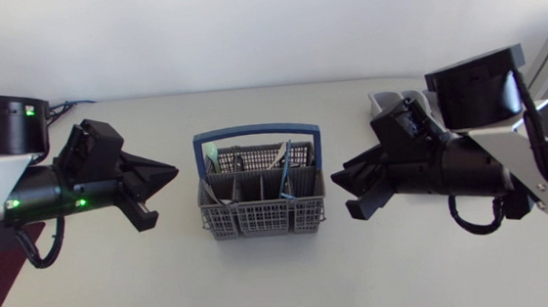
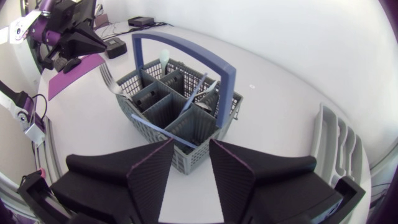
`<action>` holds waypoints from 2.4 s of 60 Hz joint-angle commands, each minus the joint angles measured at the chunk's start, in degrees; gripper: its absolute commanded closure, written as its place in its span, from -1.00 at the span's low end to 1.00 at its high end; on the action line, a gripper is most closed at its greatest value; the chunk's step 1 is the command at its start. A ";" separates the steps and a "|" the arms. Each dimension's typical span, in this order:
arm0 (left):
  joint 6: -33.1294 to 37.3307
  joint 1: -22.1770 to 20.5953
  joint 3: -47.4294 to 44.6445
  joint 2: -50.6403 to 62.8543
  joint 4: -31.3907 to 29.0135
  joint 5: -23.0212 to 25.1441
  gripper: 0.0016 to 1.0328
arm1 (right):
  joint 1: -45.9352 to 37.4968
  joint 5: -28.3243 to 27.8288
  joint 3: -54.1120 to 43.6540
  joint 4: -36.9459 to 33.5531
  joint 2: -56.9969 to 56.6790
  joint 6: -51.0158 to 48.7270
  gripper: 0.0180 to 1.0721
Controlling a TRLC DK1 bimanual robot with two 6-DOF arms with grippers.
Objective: Unload the cutlery basket into the drawer organizer.
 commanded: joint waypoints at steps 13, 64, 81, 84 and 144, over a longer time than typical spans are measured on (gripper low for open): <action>1.36 -5.64 -4.04 -11.80 -3.52 -2.22 0.33 | 8.21 3.01 -4.76 2.82 -2.10 -4.38 -0.39; 2.41 -8.01 -11.95 -16.89 -0.09 -4.76 0.08 | 15.42 13.39 -7.14 26.46 13.98 -17.04 0.16; 2.41 -8.10 -12.12 -17.25 -0.01 -4.76 0.08 | 16.03 13.83 -5.47 26.90 14.69 -16.86 0.54; 2.41 -8.10 -12.12 -17.25 -0.01 -4.76 0.08 | 16.21 13.91 -5.20 26.90 15.13 -16.77 0.54; 2.06 -12.14 -12.12 -17.07 0.34 -7.84 0.08 | 16.91 12.59 3.32 12.49 3.17 -11.59 0.89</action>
